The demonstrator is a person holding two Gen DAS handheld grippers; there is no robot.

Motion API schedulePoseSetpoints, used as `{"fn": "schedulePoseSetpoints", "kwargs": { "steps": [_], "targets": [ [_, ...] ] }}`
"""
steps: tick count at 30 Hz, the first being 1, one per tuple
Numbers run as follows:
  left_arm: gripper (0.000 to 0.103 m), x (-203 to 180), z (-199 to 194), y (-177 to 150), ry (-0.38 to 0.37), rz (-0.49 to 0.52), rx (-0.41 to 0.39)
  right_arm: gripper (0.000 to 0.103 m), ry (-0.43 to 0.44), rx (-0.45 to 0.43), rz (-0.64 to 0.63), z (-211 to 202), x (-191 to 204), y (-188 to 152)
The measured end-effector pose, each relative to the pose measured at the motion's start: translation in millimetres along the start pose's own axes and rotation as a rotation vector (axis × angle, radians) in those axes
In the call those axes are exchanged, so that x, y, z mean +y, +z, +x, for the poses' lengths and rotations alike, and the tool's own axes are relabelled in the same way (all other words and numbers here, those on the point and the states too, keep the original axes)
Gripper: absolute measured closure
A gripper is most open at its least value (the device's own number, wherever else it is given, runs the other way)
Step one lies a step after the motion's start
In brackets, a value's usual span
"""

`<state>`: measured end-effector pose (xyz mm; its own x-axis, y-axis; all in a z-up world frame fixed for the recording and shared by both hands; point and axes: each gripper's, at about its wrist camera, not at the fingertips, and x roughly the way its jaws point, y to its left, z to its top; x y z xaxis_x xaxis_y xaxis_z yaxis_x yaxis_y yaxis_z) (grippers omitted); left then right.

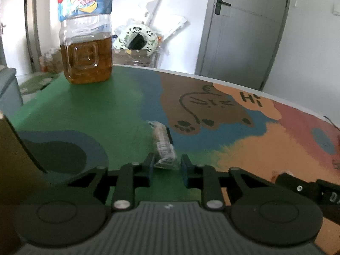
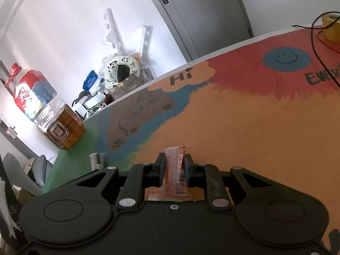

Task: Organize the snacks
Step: 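Grasp the small clear packet with the left tool while the right tool grasps the orange packet, then carry the clear packet with the left tool while the right tool carries the orange packet to the box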

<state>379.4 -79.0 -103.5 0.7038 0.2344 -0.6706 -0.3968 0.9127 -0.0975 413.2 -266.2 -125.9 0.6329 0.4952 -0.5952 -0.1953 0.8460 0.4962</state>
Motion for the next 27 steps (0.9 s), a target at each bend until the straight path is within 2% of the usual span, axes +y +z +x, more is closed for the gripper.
{"fn": "schedulePoseSetpoints", "kwargs": {
  "steps": [5,12,19,22,27],
  "targets": [
    [0.084,6.2,-9.9,-3.9,-0.03,-0.017,0.011,0.083,-0.003,-0.001,-0.01,0.0,2.1,-0.3],
    [0.084,10.9,-37.0,-7.1,-0.074,-0.025,-0.002,0.083,0.014,-0.039,-0.04,-11.9,9.2,1.0],
    [0.084,19.6,-79.3,-1.6,-0.139,-0.038,-0.051,0.083,0.024,-0.08,-0.079,-26.6,20.3,2.8],
    [0.084,24.6,-97.3,1.4,-0.161,-0.029,-0.078,0.083,0.055,-0.107,-0.095,-35.4,28.3,3.6],
    [0.084,39.8,-122.6,8.3,-0.177,-0.028,-0.114,0.083,0.059,-0.102,-0.099,-40.8,40.3,-1.3]
  ]
}}
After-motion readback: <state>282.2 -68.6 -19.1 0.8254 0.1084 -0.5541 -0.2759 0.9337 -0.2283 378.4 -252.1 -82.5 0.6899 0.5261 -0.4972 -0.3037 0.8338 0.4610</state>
